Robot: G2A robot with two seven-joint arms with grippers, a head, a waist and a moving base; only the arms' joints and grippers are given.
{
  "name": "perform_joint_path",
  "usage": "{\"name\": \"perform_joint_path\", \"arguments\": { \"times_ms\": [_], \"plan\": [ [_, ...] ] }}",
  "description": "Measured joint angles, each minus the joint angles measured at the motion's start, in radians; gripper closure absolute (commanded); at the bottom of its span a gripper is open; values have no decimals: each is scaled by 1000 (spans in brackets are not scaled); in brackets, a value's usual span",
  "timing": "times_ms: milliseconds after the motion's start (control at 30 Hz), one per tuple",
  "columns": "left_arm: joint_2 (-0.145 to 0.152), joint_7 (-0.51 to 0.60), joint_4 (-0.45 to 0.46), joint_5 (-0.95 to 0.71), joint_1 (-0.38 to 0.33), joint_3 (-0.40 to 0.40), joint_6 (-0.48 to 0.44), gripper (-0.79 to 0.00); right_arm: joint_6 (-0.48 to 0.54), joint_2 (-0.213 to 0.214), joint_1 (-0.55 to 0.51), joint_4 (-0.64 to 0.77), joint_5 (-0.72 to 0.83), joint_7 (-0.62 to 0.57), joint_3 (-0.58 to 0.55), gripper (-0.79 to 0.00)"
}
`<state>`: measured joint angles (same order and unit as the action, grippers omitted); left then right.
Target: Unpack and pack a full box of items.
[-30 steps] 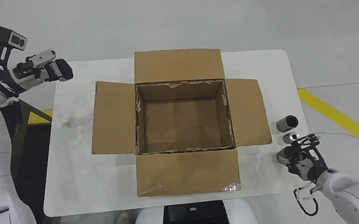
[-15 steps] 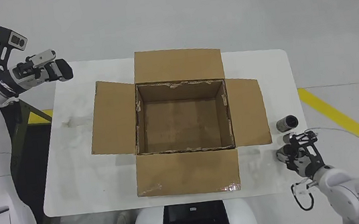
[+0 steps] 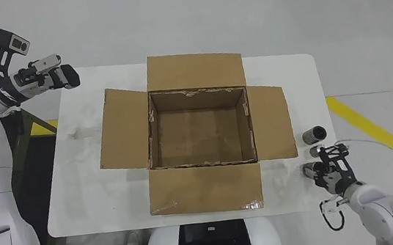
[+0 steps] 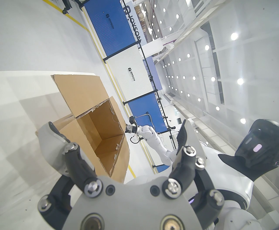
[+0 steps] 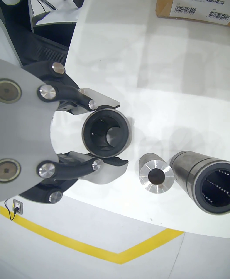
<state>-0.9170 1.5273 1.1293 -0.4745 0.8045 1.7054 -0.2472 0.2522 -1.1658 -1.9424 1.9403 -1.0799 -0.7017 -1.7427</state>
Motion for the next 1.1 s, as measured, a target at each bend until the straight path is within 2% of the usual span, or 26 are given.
{"name": "perform_joint_path", "arguments": {
  "times_ms": [200, 267, 433, 733, 1100],
  "plan": [
    [0, 0, 0, 0, 0, 0, 0, -785, -1, 2, -10, 10, 1, -2, -1, -600],
    [0, 0, 0, 0, 0, 0, 0, -785, -4, 3, -21, 26, 3, -2, -8, -776],
    [0, 0, 0, 0, 0, 0, 0, -785, -26, 4, -73, 88, 20, 10, -56, -785],
    [0, 0, 0, 0, 0, 0, 0, -785, -4, 6, -175, 225, 50, 12, -141, -785],
    [0, 0, 0, 0, 0, 0, 0, -785, 6, 8, -182, 251, 64, -24, -135, -785]
  ]
}}
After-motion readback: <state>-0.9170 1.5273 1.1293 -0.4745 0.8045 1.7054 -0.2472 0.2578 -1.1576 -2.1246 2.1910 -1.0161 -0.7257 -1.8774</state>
